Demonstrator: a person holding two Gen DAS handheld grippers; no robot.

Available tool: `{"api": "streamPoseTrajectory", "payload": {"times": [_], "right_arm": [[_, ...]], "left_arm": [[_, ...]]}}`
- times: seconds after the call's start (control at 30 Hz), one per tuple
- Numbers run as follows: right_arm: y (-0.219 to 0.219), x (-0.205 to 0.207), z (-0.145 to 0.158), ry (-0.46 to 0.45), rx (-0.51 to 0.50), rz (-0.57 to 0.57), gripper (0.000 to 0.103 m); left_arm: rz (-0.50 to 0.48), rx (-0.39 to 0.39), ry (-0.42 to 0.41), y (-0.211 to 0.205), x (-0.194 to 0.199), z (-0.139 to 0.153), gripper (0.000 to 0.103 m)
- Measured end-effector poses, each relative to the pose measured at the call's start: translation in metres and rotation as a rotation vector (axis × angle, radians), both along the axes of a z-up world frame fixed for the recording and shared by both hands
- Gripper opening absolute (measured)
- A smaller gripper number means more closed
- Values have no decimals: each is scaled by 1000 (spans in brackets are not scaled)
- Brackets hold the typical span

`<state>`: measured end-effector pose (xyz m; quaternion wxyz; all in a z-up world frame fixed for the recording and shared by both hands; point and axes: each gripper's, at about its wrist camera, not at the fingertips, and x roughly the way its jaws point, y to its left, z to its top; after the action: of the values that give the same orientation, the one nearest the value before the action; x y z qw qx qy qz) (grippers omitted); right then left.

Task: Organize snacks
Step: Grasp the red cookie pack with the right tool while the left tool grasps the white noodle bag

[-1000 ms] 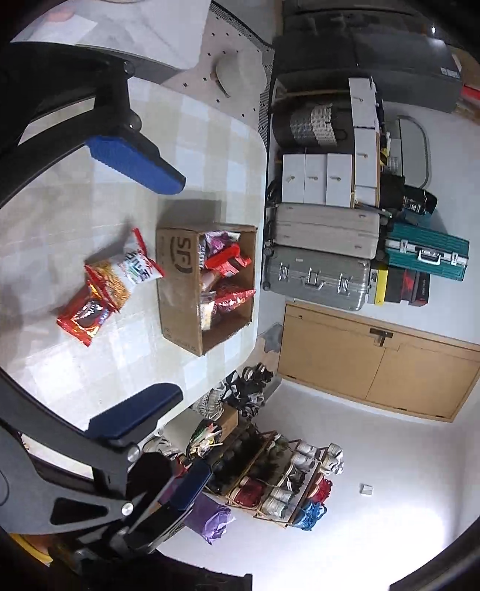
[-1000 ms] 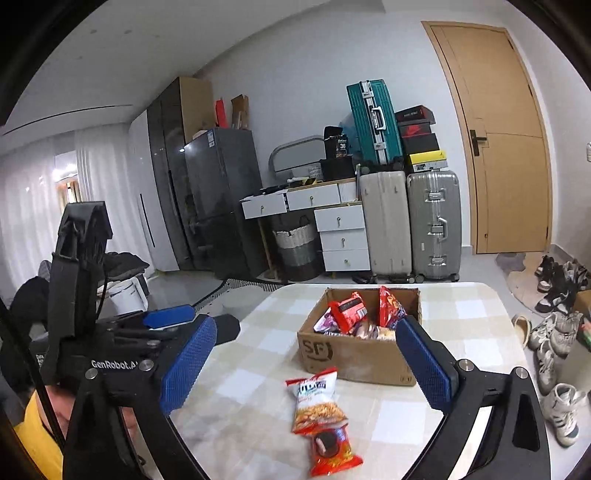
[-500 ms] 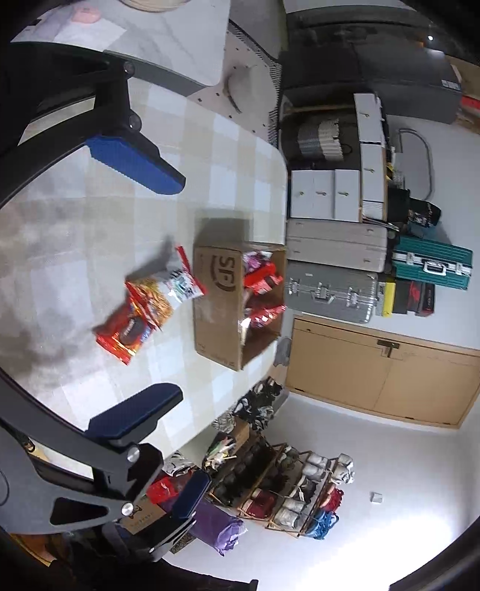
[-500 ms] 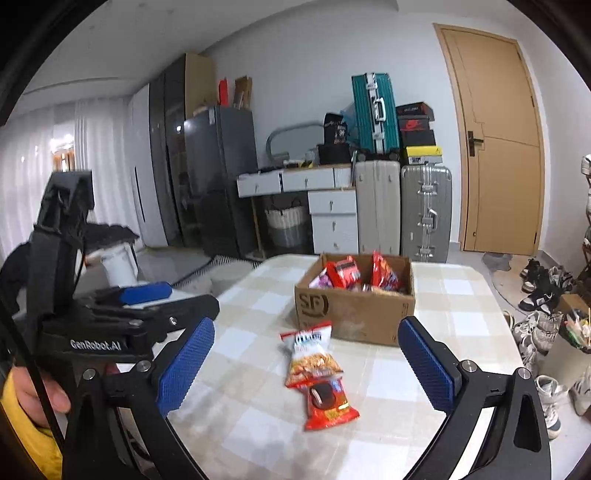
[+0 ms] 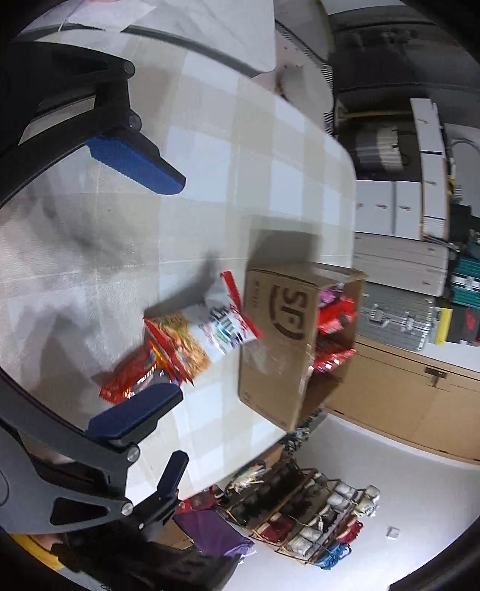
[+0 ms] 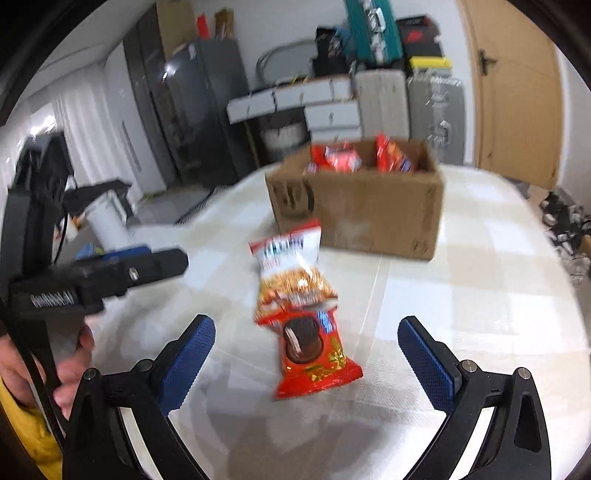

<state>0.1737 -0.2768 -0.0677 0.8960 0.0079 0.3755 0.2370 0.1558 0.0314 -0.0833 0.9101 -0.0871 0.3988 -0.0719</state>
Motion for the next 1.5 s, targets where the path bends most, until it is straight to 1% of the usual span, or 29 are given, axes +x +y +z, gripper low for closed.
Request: {"api": "streamPoseTrajectory", "payload": {"times": [0.07, 0.17, 0.2, 0.23, 0.27, 0.3, 0.33, 0.37, 0.4, 0.43, 0.53, 0.63, 0.73, 0.93, 1.07, 1.13, 1.23, 1.33, 1.43, 1.5], "right_arm": [[2, 10, -13, 28, -28, 0, 101], [5, 25, -31, 66, -34, 20, 101], [7, 29, -36, 77, -44, 26, 97], [10, 34, -41, 91, -55, 40, 88], [13, 36, -44, 100, -60, 53, 85], [16, 39, -48, 110, -70, 65, 81], [19, 44, -53, 135, -81, 75, 79], [20, 46, -55, 141, -79, 82, 79], [20, 48, -55, 132, -72, 87, 69], [19, 49, -55, 130, -64, 94, 57], [17, 55, -58, 142, -49, 98, 46], [15, 56, -59, 144, -23, 95, 44], [11, 53, -57, 131, -7, 64, 44], [8, 43, -48, 66, -32, -8, 44], [3, 35, -43, 24, -55, -47, 44], [-1, 33, -42, 15, -44, -40, 44], [-12, 27, -38, -9, -7, -29, 44], [-21, 25, -35, -42, -28, -50, 44], [-33, 27, -32, -65, -47, -94, 44], [-44, 30, -33, -58, -37, -140, 44]], "left_arm": [[5, 9, 19, 0, 14, -13, 102], [21, 8, 62, 5, 31, -30, 102], [24, 7, 76, 7, 36, -35, 102], [31, 6, 88, 8, 43, -41, 102], [35, 6, 92, 10, 44, -43, 102], [35, 7, 99, 10, 48, -48, 102], [31, 12, 107, 9, 52, -52, 102], [33, 23, 115, 9, 56, -57, 102], [34, 27, 123, 9, 58, -60, 102], [29, 24, 134, 8, 63, -64, 102], [23, 30, 140, 6, 70, -68, 102], [22, 42, 144, 5, 76, -71, 102], [28, 51, 154, 5, 81, -72, 102], [32, 74, 163, -2, 80, -72, 102], [32, 94, 158, -13, 82, -66, 102], [27, 107, 159, -17, 80, -63, 102], [17, 148, 164, -28, 86, -60, 102], [-9, 168, 153, -42, 88, -56, 102], [-26, 148, 171, -54, 102, -55, 102], [-38, 122, 184, -62, 109, -55, 102]]}}
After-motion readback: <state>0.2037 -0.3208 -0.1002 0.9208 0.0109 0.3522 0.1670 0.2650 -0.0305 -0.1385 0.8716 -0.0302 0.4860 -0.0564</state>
